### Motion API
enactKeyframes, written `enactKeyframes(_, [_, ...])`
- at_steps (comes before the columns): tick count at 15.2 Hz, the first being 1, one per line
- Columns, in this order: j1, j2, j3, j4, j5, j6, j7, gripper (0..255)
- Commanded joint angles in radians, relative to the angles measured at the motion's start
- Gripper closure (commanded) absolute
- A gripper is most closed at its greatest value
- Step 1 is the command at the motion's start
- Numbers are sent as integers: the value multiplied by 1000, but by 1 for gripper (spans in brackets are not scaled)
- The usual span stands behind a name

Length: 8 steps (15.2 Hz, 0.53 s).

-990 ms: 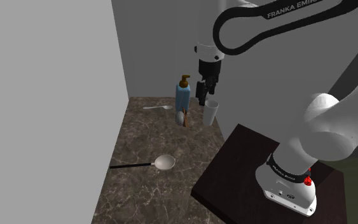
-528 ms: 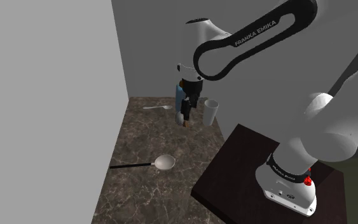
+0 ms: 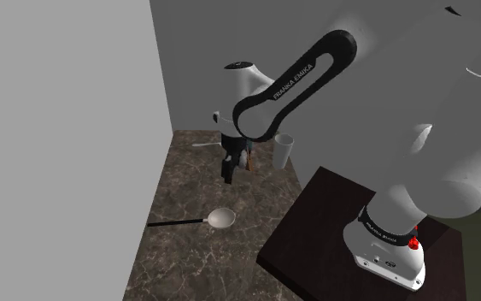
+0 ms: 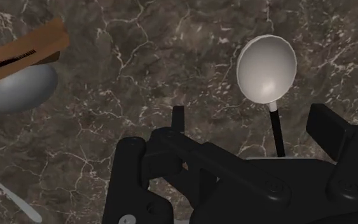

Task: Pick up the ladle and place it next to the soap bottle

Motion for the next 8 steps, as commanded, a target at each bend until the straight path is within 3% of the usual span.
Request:
enactKeyframes(1, [11,72,10,29,11,55,-31,0])
enactKeyframes(8, [45,324,61,164,25,209,-112,0])
